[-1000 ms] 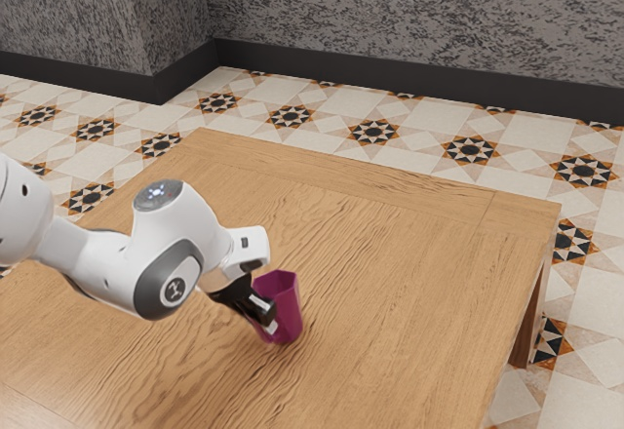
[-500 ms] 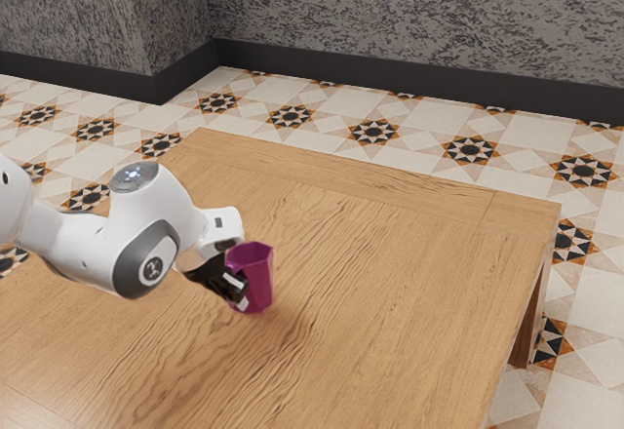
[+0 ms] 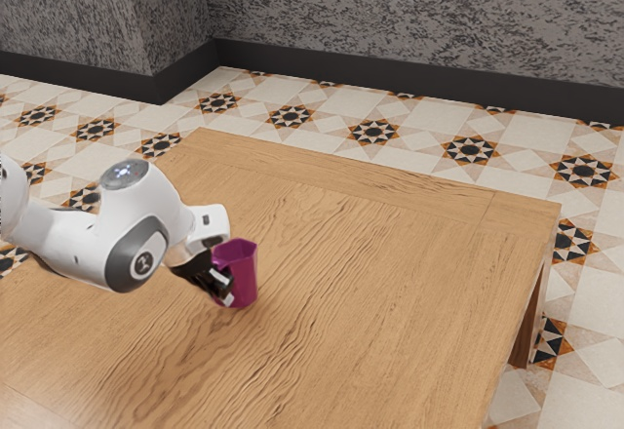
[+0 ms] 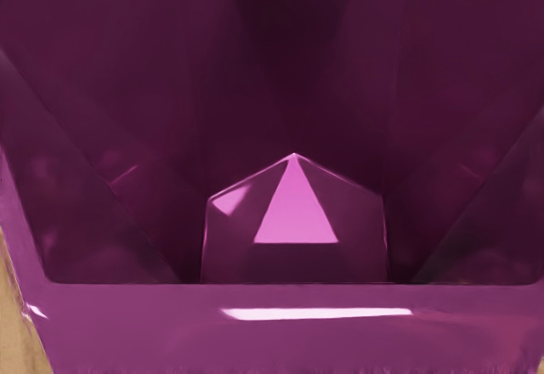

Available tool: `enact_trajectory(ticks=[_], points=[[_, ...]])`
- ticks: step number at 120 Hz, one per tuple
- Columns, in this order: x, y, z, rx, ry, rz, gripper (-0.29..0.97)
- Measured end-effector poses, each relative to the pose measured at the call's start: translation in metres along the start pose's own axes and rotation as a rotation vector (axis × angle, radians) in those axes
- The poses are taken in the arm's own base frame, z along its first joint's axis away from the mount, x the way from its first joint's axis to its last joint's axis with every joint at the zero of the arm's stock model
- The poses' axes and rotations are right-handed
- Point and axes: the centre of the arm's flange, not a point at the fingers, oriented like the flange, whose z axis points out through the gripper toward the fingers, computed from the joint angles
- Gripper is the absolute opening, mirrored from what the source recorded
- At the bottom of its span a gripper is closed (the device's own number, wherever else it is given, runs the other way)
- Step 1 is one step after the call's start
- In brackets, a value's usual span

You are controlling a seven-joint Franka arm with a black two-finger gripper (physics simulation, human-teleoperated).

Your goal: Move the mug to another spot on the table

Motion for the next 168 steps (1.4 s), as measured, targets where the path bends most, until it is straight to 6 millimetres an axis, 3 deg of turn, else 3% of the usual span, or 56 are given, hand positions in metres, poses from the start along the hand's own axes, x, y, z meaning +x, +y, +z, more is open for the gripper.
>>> enact_trajectory(ticks=[26, 43, 68, 94, 151, 168], points=[[0.004, 0.008, 0.007, -0.002, -0.001, 0.039, -0.06], [0.005, -0.004, 0.011, 0.005, -0.002, 0.021, -0.08], [0.003, -0.023, 0.011, 0.023, -0.008, 0.016, 0.36], [-0.002, -0.012, 0.015, 0.016, -0.023, 0.044, 0.56], [-0.019, -0.026, 0.018, 0.024, -0.048, -0.004, 0.67], [-0.037, -0.027, 0.016, 0.030, -0.065, -0.012, 0.67]])
